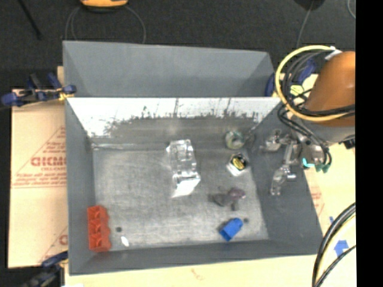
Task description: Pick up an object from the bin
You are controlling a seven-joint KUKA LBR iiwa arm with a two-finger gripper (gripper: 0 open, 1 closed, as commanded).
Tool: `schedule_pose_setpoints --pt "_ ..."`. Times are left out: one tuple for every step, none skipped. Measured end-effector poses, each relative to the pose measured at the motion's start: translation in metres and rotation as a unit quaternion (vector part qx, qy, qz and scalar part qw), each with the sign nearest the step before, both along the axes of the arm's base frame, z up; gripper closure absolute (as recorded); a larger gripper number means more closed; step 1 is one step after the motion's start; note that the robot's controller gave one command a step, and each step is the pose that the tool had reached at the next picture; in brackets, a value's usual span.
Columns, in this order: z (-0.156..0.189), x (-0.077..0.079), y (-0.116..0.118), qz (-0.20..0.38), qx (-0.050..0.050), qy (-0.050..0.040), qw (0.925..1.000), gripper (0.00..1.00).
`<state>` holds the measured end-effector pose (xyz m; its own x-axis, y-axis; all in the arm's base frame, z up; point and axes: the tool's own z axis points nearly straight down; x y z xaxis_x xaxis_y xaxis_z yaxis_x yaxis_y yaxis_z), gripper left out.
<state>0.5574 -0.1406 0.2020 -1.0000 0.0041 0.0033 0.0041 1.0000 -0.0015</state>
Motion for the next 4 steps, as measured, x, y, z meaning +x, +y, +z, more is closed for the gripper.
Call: schedule_pose_setpoints --pt "-0.130 -0.019 0.012 0.048 -0.001 -0.0073 0.9988 0.00" --pt "-0.073 -0.005 0.009 0.051 -0.002 -0.0066 0.9987 0.00" --pt "-0.128 -0.063 0.058 0.165 -0.002 -0.0069 0.9862 0.00" --pt "-0.127 -0.062 0.058 0.167 -0.002 -0.0072 0.9860 1.00"
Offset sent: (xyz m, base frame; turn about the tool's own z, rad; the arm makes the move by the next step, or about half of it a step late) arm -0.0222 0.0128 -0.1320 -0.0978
